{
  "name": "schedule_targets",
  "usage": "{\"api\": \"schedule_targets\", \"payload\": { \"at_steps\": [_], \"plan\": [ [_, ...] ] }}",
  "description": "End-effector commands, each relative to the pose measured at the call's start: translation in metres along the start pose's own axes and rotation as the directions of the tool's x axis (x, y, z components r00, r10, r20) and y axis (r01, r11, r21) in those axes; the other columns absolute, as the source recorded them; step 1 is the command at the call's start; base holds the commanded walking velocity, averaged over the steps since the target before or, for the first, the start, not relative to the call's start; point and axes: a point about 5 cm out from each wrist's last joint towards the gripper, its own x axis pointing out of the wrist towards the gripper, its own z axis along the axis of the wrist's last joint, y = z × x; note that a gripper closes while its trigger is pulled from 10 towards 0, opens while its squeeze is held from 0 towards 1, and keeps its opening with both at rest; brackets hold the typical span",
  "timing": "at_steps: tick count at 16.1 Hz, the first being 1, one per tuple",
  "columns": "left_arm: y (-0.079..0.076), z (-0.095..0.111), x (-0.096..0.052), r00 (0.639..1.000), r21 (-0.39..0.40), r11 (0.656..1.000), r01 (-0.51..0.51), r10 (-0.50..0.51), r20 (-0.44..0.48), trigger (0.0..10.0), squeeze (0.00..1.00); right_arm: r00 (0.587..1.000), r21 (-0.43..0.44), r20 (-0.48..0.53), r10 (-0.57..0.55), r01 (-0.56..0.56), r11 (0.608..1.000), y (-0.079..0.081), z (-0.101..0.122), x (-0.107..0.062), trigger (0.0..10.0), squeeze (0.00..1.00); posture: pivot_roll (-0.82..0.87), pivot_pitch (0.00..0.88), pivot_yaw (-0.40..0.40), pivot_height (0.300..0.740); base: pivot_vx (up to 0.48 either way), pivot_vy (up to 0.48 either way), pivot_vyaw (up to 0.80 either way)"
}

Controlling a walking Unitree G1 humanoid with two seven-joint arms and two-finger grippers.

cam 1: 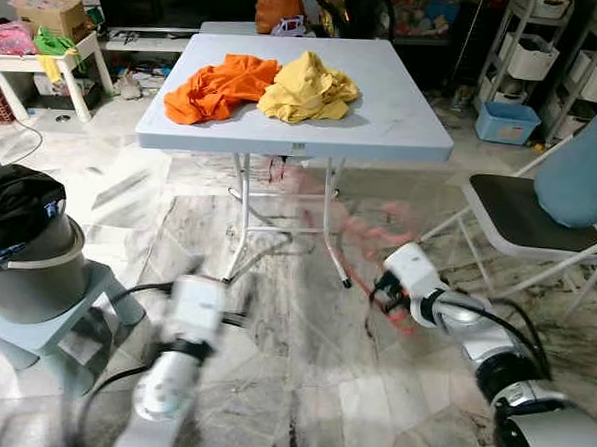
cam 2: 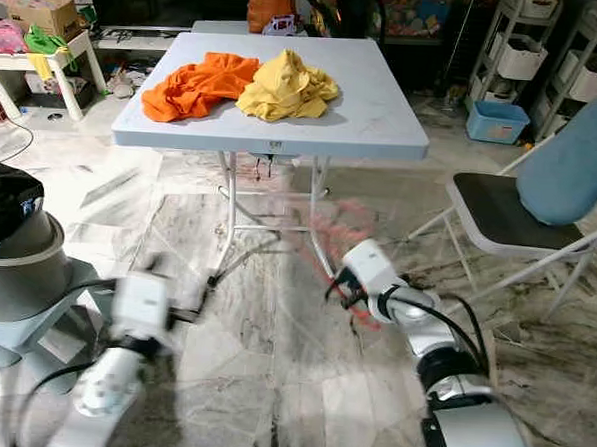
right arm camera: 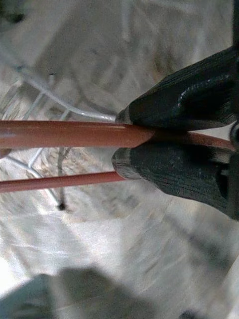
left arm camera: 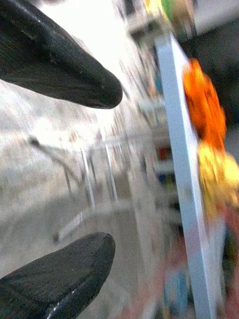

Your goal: Hang hanger

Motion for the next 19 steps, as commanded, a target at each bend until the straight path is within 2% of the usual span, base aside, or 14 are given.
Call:
{"api": "schedule_targets", "payload": {
  "at_steps": [1,3,4,6,7,8,9,11,13,14,15,16,17,19],
  "plan": [
    [0.014,-0.01,-0.004,0.993,-0.027,0.994,-0.105,0.103,-0.061,10.0,0.0,0.998,0.108,0.02,-0.061,0.059,0.992,-0.004,-0.001,-0.002,0.0,0.0,0.0,0.0,-0.017,0.74,0.0,0.0,0.0],
    [0.024,-0.016,-0.007,0.979,-0.082,0.98,-0.181,0.172,-0.108,10.0,0.0,0.985,0.244,0.056,-0.161,0.143,0.959,-0.006,-0.003,-0.006,0.0,0.0,-0.01,0.0,-0.006,0.74,0.0,0.0,0.0],
    [0.023,-0.018,-0.008,0.981,-0.116,0.979,-0.166,0.152,-0.12,10.0,0.0,0.975,0.296,0.054,-0.213,0.189,0.937,-0.007,-0.004,-0.008,0.0,0.0,-0.02,0.0,-0.001,0.74,0.0,0.0,0.0],
    [0.02,-0.014,-0.003,0.983,-0.129,0.978,-0.161,0.148,-0.108,10.0,0.0,0.942,0.299,0.003,-0.336,0.32,0.899,-0.011,-0.003,-0.015,0.0,0.0,-0.05,0.0,0.019,0.74,0.0,0.0,0.0],
    [0.017,-0.01,0.002,0.986,-0.135,0.979,-0.151,0.139,-0.095,10.0,0.0,0.962,0.296,0.057,-0.268,0.24,0.924,-0.006,0.004,-0.018,2.3,0.0,-0.06,0.0,0.026,0.74,0.0,0.0,0.0],
    [0.017,-0.009,0.002,0.986,-0.137,0.979,-0.149,0.137,-0.094,10.0,0.0,0.965,0.294,0.071,-0.253,0.222,0.93,-0.005,0.006,-0.018,2.3,0.0,-0.06,0.0,0.026,0.74,0.0,0.0,0.0],
    [0.016,-0.004,0.009,0.989,-0.141,0.98,-0.142,0.133,-0.071,10.0,0.0,0.976,0.28,0.055,-0.213,0.189,0.941,-0.003,0.012,-0.02,10.0,0.0,-0.07,0.0,0.036,0.74,0.0,0.0,0.0],
    [0.015,-0.002,0.013,0.99,-0.161,0.979,-0.128,0.118,-0.073,10.0,0.0,0.976,0.242,0.062,-0.209,0.189,0.952,-0.003,0.021,-0.023,10.0,0.0,-0.08,0.0,0.046,0.74,0.0,0.0,0.0],
    [0.012,-0.003,0.013,0.993,-0.207,0.974,-0.092,0.075,-0.09,10.0,0.0,0.963,0.213,0.132,-0.236,0.205,0.955,-0.004,0.034,-0.026,10.0,0.0,-0.07,0.0,0.063,0.74,0.0,0.0,0.0],
    [0.01,-0.004,0.012,0.994,-0.225,0.971,-0.079,0.059,-0.093,10.0,0.0,0.968,0.252,0.186,-0.167,0.117,0.961,0.002,0.039,-0.029,10.0,0.0,-0.07,0.0,0.062,0.74,0.0,0.0,0.0],
    [0.008,-0.005,0.011,0.994,-0.228,0.971,-0.075,0.054,-0.097,10.0,0.0,0.965,0.223,0.235,-0.117,0.064,0.973,0.005,0.043,-0.033,10.0,0.0,-0.07,0.0,0.05,0.74,0.0,0.0,0.0],
    [0.007,-0.006,0.011,0.992,-0.241,0.967,-0.082,0.057,-0.108,10.0,0.0,0.956,0.253,0.228,-0.182,0.123,0.96,0.003,0.041,-0.035,10.0,0.0,-0.06,0.0,0.042,0.74,0.0,0.0,0.0],
    [0.008,-0.008,0.01,0.989,-0.246,0.964,-0.104,0.074,-0.126,10.0,0.0,0.958,0.335,0.2,-0.205,0.13,0.933,0.006,0.037,-0.037,10.0,0.0,-0.06,0.0,0.032,0.74,0.0,0.0,0.0],
    [0.01,-0.006,0.008,0.987,-0.278,0.953,-0.116,0.08,-0.136,10.0,0.0,0.941,0.409,0.177,-0.289,0.197,0.891,0.008,0.029,-0.042,10.0,0.0,-0.06,0.0,0.026,0.74,0.0,0.0,0.0]
  ]
}}
